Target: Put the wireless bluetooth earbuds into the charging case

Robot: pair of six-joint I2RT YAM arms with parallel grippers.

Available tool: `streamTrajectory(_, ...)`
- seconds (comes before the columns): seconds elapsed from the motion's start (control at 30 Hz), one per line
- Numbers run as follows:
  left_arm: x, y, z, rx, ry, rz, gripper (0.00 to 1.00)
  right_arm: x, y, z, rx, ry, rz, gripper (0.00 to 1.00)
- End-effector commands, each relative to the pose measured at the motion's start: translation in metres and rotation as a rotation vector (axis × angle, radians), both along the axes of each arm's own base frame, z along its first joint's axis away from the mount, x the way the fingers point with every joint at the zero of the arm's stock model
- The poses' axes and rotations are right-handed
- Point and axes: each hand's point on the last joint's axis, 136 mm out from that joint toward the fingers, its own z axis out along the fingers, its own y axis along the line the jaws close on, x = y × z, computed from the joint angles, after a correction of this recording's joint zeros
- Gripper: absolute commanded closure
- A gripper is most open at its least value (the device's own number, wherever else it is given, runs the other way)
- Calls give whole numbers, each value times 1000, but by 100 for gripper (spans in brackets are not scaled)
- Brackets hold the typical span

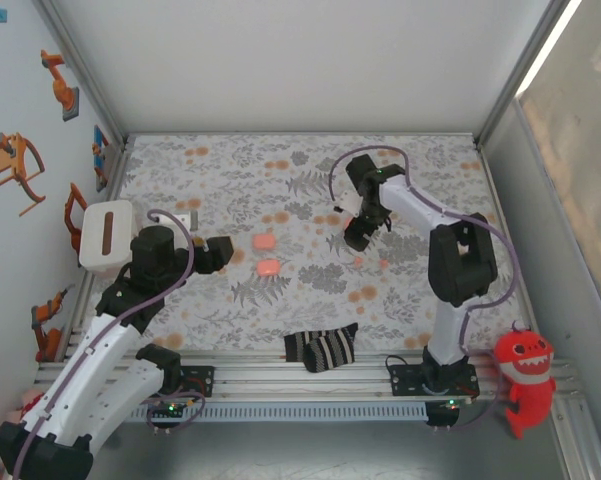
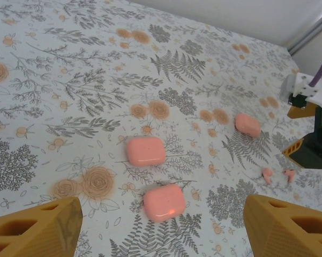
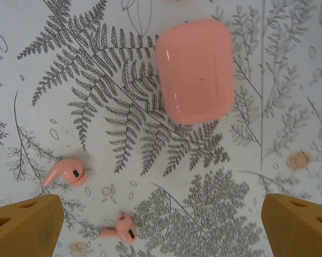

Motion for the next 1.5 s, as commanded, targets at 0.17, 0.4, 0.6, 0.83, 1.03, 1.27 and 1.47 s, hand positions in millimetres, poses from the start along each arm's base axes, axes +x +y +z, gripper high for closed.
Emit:
streamTrajectory(0.17, -1, 3, -5, 31, 15, -1, 21, 23, 8, -21, 35, 65, 102, 8)
streamTrajectory(0.4, -1, 5, -6, 39, 22, 8, 20, 34, 13, -41, 32, 92, 117, 10)
streamTrajectory(0.6, -1, 7, -6, 46, 24, 15, 20, 36, 13, -52, 17, 110, 122, 13)
streamTrajectory(0.83, -1, 6, -6, 44, 27, 15, 19, 39, 9, -61, -10, 117, 122, 25)
streamTrajectory(1.03, -1, 7, -3, 44, 26, 17, 19, 40, 8, -70, -20, 119, 108, 39)
streamTrajectory(1.27, -3, 8, -4, 48, 28, 18, 19, 41, 10, -61, 10, 63, 109, 55)
streamTrajectory(1.47, -2, 5, 6, 15, 7, 12, 18, 41, 16, -39, 63, -4, 117, 60)
